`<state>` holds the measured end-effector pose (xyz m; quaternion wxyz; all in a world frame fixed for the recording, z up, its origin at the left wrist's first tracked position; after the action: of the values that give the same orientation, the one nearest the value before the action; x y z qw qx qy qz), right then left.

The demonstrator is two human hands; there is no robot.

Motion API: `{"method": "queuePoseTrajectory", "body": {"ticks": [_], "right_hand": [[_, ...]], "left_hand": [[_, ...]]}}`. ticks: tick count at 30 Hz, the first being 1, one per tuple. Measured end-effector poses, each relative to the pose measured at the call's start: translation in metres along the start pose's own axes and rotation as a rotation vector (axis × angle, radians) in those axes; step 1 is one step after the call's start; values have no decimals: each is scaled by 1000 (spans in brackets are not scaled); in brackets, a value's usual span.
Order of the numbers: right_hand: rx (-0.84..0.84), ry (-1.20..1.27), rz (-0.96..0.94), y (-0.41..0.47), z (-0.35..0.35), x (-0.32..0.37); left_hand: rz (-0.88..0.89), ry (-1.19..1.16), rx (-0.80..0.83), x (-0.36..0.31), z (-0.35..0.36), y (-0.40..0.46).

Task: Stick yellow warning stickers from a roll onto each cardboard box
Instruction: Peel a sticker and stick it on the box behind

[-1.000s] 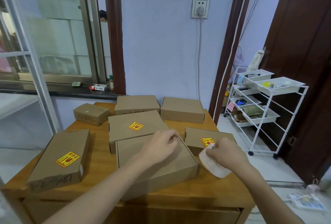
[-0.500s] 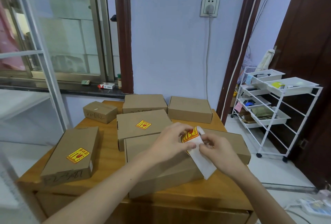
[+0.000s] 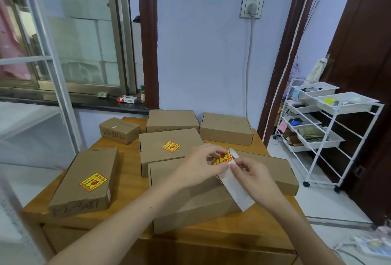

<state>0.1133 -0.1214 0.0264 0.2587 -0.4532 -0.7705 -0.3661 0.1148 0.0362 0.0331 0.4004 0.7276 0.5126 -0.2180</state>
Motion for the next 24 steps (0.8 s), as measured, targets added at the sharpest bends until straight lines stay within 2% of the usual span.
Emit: {"method": "queuePoseTrajectory", "body": {"ticks": [11, 19, 24], "right_hand": [[-25, -352, -146, -2, 5, 7], [-38, -351, -115, 1, 2, 3], [-31, -311, -66, 4, 0, -6]], "left_hand": [[-90, 70, -103, 0, 3, 5], [-68, 40, -138, -1, 4, 6], [-68, 106, -144, 2, 6, 9]]}}
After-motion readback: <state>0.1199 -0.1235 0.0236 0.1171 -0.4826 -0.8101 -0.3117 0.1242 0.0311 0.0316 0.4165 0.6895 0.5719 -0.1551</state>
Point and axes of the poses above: each hand's wrist, its own y-axis towards the middle knuckle, its own z-axis out of the palm, x = y × z, the point moved 5 cm from there along y, towards the middle knuckle, and after that the axes turned 3 degrees about -z, right-handed, at the moved point
